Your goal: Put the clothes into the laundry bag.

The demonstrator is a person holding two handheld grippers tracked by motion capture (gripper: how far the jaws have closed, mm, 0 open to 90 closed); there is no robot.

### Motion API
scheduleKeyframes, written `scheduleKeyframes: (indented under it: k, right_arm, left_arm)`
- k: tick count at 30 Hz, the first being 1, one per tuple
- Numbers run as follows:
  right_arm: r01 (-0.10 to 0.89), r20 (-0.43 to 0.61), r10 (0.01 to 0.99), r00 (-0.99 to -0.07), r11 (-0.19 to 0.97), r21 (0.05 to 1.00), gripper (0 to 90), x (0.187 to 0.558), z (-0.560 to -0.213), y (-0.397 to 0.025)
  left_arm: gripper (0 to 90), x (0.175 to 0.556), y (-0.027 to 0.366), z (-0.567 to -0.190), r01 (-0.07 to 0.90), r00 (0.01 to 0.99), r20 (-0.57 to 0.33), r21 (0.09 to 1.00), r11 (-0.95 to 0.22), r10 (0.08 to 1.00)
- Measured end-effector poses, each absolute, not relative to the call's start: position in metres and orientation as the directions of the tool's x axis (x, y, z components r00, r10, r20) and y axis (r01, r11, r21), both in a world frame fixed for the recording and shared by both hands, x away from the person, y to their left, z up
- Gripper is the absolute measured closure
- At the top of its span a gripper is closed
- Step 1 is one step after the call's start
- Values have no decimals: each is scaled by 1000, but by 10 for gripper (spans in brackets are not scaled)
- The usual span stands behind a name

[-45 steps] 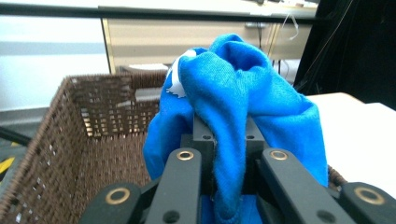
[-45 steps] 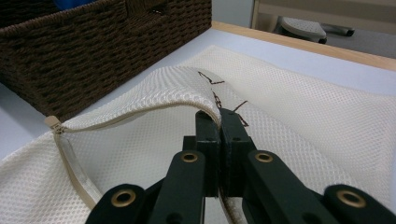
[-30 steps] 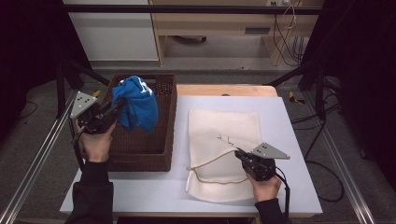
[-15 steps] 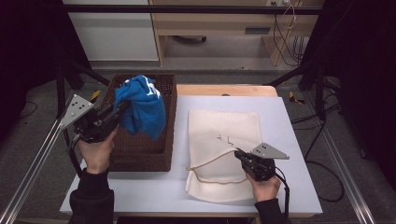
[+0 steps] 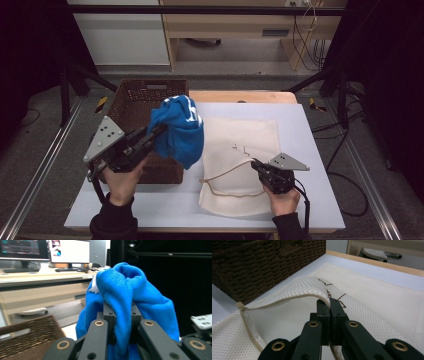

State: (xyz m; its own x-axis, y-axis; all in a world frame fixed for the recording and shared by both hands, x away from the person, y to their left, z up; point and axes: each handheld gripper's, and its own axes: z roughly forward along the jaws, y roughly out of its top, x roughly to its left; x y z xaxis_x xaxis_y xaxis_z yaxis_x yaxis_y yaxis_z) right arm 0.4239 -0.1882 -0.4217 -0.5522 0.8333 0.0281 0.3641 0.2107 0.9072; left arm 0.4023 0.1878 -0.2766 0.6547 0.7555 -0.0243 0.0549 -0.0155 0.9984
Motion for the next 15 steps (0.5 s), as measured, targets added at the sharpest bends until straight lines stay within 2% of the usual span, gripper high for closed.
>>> scheduleKeyframes:
  k: [15]
  right_arm:
    - [371,26,833,-553,217,903,880,426,-425,-187]
  left_arm:
    - [813,365,136,-311,78,787,-34,996,-46,616]
